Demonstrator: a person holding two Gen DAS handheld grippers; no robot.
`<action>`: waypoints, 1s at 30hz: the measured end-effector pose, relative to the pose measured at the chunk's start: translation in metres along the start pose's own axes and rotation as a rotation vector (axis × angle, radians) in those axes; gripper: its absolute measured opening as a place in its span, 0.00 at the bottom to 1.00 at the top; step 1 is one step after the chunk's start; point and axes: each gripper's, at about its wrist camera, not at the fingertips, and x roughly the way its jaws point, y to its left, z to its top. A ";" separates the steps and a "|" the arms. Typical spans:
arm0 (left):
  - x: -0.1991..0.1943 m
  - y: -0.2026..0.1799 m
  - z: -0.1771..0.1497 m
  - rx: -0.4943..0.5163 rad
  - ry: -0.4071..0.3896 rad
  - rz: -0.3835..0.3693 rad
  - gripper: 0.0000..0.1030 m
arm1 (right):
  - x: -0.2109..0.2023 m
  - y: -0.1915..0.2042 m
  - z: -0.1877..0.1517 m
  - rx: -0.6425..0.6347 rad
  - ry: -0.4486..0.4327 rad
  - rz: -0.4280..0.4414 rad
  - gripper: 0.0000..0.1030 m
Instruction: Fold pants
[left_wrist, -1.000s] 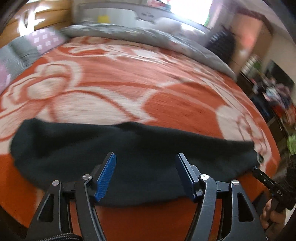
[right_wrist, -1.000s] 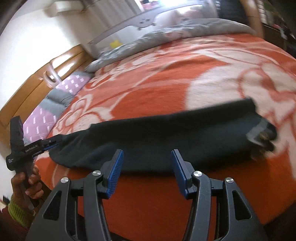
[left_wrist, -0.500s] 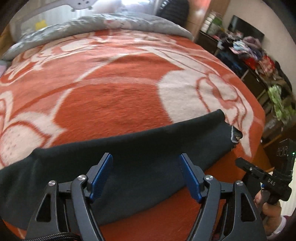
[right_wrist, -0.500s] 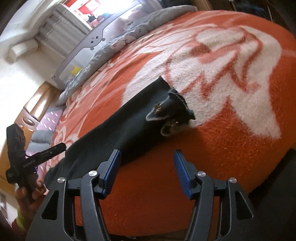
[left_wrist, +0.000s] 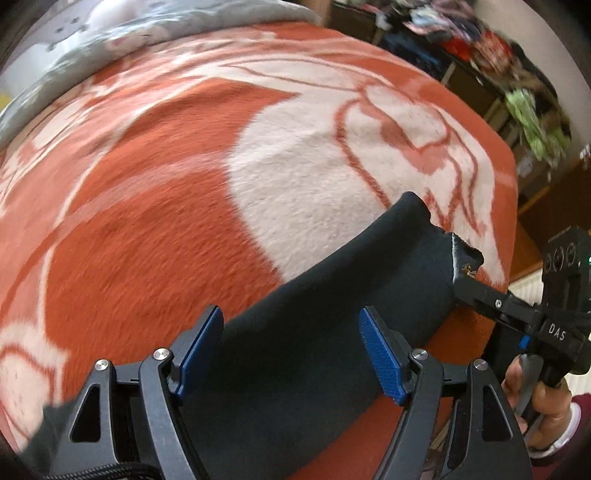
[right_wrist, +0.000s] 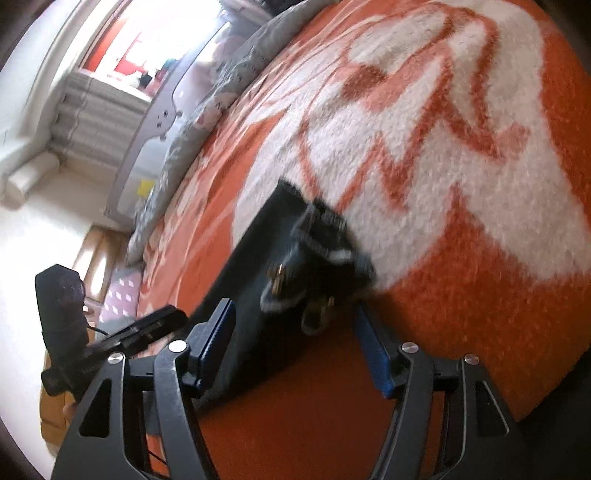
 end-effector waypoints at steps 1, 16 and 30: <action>0.007 -0.004 0.006 0.018 0.017 -0.016 0.74 | 0.002 -0.001 0.002 -0.001 -0.004 0.016 0.59; 0.101 -0.075 0.069 0.229 0.218 -0.193 0.72 | -0.008 -0.036 0.002 -0.043 0.014 0.051 0.13; 0.081 -0.097 0.061 0.292 0.148 -0.280 0.11 | -0.020 -0.005 -0.003 -0.225 -0.009 0.004 0.13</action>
